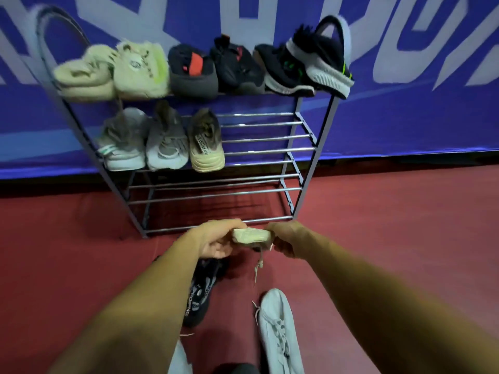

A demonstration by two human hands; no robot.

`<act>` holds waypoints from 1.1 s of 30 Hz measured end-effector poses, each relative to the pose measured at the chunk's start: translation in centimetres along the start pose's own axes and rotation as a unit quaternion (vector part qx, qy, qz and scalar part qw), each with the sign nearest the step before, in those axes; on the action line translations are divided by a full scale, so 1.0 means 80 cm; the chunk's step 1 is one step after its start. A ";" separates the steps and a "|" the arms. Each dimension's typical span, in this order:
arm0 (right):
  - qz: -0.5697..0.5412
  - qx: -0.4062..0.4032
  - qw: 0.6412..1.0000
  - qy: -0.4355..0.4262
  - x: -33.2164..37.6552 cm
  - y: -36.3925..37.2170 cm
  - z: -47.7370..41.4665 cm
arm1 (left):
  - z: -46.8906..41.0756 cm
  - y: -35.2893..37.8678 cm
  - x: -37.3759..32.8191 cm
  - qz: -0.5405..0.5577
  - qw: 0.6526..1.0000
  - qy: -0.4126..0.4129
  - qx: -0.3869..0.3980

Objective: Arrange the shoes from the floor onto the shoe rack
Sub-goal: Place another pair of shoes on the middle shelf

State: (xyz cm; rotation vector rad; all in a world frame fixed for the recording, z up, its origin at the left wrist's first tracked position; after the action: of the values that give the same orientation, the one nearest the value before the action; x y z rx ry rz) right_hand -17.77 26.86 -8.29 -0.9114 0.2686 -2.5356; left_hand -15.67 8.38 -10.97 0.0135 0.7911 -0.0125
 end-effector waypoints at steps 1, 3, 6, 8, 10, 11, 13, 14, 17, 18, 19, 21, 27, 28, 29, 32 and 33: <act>0.015 0.004 1.000 0.004 0.009 0.006 0.017 | 0.017 -0.007 -0.008 0.020 1.000 0.009 -0.005; 0.023 0.007 1.000 0.005 0.024 0.015 0.047 | 0.048 -0.015 -0.025 0.054 0.998 0.032 -0.003; 0.005 -0.007 1.000 0.005 0.038 0.016 0.080 | 0.088 -0.018 -0.049 0.078 0.994 0.071 0.003; 0.025 -0.001 1.000 0.011 0.040 0.018 0.096 | 0.106 -0.015 -0.068 0.068 0.991 0.112 -0.001; 0.014 0.014 1.000 0.018 0.040 0.020 0.108 | 0.125 -0.005 -0.090 0.018 0.986 0.167 -0.019; -0.005 0.024 0.999 0.027 0.038 0.020 0.111 | 0.136 -0.001 -0.104 -0.031 0.978 0.204 -0.041; -0.021 0.061 0.997 0.037 0.036 0.019 0.110 | 0.156 0.004 -0.132 -0.137 0.946 0.277 -0.102; -0.027 0.085 0.995 0.034 0.038 0.019 0.108 | 0.165 0.006 -0.142 -0.169 0.930 0.303 -0.122; -0.066 0.151 0.986 0.002 0.052 0.018 0.105 | 0.183 0.016 -0.161 -0.217 0.904 0.353 -0.103; -0.077 0.167 0.983 -0.009 0.056 0.019 0.105 | 0.186 0.018 -0.165 -0.233 0.898 0.363 -0.086; -0.088 0.179 0.980 -0.020 0.060 0.020 0.105 | 0.191 0.020 -0.168 -0.236 0.894 0.375 -0.072; -0.114 0.190 0.974 -0.043 0.066 0.019 0.105 | 0.195 0.019 -0.169 -0.183 0.902 0.390 -0.035; -0.182 0.213 0.951 -0.131 0.086 0.009 0.108 | 0.159 -0.022 -0.138 -0.007 0.940 0.334 -0.067; -0.195 0.216 0.946 -0.144 0.091 0.007 0.108 | 0.150 -0.033 -0.128 -0.018 0.946 0.311 -0.091; -0.206 0.218 0.941 -0.154 0.094 0.006 0.108 | 0.140 -0.038 -0.114 -0.027 0.959 0.269 -0.087; -0.227 0.224 0.933 -0.168 0.098 0.010 0.104 | 0.117 -0.020 -0.071 0.007 0.989 0.149 0.023; -0.228 0.223 0.932 -0.172 0.099 0.013 0.104 | 0.114 -0.015 -0.069 0.045 0.988 0.141 0.048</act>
State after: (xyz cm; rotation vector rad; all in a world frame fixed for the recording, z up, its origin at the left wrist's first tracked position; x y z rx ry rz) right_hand -17.56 22.04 2.15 -1.3068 -0.6744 -2.5885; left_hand -13.09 7.03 -0.69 0.1438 1.0714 0.0370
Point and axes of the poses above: each hand's wrist, its own z-axis away from the middle knuckle, its own y-axis out of the palm, x = y × z, the point moved 10 cm from there along -z, towards the middle knuckle, and after that the axes turned 5 degrees about y, right-handed, at the moved point
